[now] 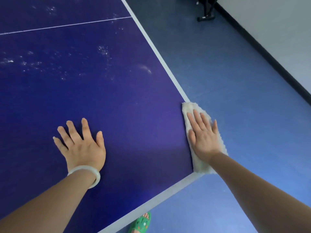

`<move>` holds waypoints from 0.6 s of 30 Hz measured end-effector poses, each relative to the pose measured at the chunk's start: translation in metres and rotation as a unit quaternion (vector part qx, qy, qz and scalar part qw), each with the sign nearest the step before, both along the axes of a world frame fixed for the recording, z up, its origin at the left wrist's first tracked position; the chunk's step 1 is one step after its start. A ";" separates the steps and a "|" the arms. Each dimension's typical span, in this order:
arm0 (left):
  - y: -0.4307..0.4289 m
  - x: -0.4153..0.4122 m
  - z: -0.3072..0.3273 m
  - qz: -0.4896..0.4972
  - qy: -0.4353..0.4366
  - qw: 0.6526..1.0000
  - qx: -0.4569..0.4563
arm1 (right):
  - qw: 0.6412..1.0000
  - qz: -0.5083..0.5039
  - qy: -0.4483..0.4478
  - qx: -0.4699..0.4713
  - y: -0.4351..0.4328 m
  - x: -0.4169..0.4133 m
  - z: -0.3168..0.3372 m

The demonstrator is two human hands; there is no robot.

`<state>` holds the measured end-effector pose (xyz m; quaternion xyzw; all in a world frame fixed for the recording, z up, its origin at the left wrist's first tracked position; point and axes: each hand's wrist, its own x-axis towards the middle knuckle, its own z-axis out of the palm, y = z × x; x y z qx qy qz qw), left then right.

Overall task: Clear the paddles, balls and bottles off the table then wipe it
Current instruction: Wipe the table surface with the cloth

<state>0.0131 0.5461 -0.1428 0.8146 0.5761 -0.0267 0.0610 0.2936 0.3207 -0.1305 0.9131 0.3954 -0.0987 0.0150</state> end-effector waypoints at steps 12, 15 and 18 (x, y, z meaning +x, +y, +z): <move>-0.001 0.001 0.001 0.006 -0.001 1.000 0.003 | 0.995 0.101 0.003 0.017 -0.030 -0.028 -0.002; 0.000 0.001 0.000 0.005 -0.005 1.000 0.008 | 0.992 0.124 0.015 -0.001 -0.021 -0.006 0.002; 0.000 0.001 0.000 0.007 -0.006 1.000 0.007 | 0.993 0.115 0.029 0.014 0.023 0.019 0.003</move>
